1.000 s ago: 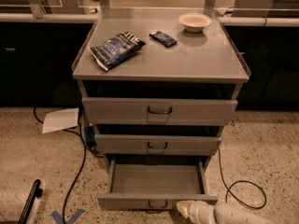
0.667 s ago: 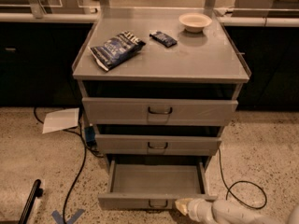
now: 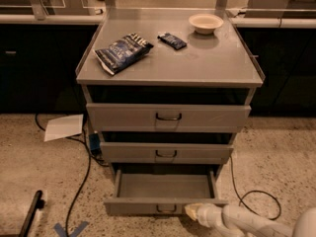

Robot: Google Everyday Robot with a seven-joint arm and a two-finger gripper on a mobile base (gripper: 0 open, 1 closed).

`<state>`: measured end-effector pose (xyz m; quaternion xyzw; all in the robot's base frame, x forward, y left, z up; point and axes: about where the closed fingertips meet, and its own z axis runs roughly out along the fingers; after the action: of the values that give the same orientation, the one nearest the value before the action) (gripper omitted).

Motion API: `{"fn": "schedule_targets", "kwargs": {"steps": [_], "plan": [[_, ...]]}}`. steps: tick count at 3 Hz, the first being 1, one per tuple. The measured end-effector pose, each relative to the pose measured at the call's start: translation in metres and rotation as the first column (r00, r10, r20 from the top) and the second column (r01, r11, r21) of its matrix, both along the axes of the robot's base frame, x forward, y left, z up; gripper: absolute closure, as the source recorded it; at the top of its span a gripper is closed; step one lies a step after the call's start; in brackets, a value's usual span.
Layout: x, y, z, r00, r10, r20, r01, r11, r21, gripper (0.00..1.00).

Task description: Close bottom drawer

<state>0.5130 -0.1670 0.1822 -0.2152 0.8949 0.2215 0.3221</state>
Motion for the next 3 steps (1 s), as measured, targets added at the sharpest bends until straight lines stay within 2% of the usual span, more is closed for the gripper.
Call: {"fn": "schedule_targets", "kwargs": {"steps": [1,2,3], "plan": [[-0.001,0.000,0.000,1.0000,0.000,0.000,0.000,1.000,0.000,1.00],[0.044,-0.004,-0.001,0.9994,-0.008,0.033,0.009,1.000,-0.020,1.00],[0.045,-0.004,-0.001,0.9994,-0.008,0.033,0.009,1.000,-0.020,1.00]]}}
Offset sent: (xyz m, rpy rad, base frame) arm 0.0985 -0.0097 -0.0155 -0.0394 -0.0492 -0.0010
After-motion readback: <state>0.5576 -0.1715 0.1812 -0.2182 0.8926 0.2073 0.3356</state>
